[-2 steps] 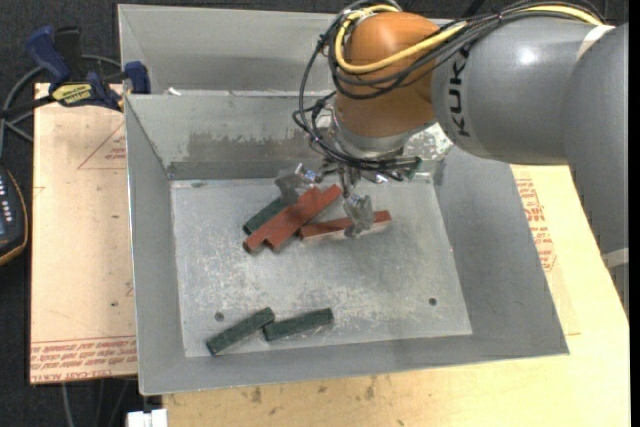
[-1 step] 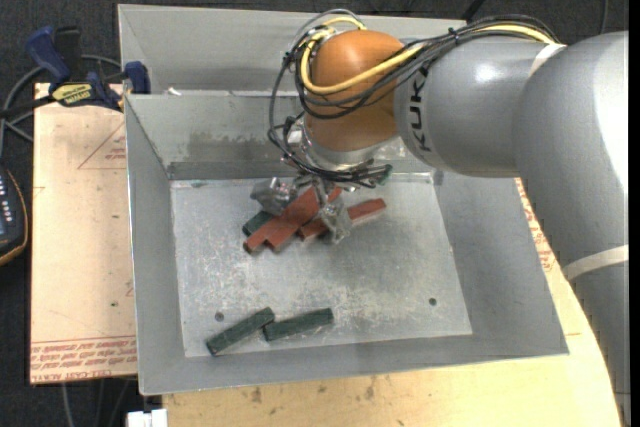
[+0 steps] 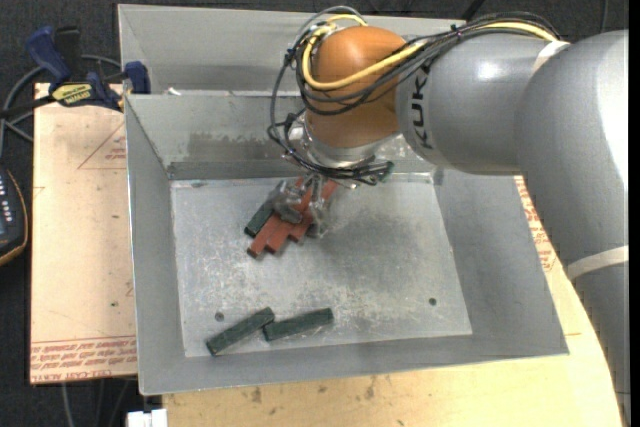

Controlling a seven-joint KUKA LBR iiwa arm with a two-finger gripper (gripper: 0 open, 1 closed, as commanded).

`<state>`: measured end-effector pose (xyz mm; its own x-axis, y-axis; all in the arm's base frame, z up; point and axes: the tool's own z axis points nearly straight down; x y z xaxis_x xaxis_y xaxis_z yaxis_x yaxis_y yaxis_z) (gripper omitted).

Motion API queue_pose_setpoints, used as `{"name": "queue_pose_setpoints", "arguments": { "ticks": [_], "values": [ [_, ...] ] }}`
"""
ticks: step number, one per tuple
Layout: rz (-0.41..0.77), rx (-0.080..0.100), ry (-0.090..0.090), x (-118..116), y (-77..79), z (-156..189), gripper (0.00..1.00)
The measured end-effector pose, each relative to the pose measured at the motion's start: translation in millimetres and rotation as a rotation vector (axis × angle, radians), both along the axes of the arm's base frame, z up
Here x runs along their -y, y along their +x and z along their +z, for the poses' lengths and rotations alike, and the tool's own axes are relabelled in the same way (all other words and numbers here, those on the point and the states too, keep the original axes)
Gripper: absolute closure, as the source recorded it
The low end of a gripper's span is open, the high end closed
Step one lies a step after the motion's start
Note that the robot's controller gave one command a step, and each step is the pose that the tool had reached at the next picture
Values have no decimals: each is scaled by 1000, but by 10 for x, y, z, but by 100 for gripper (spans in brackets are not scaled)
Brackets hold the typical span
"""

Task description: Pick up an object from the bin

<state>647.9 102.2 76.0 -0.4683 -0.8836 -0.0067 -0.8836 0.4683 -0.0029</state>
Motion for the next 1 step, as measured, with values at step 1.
{"name": "queue_pose_setpoints", "arguments": {
  "ticks": [1],
  "values": [
    [116, 6, -1, -168, -315, 1348, 100]
  ]
}}
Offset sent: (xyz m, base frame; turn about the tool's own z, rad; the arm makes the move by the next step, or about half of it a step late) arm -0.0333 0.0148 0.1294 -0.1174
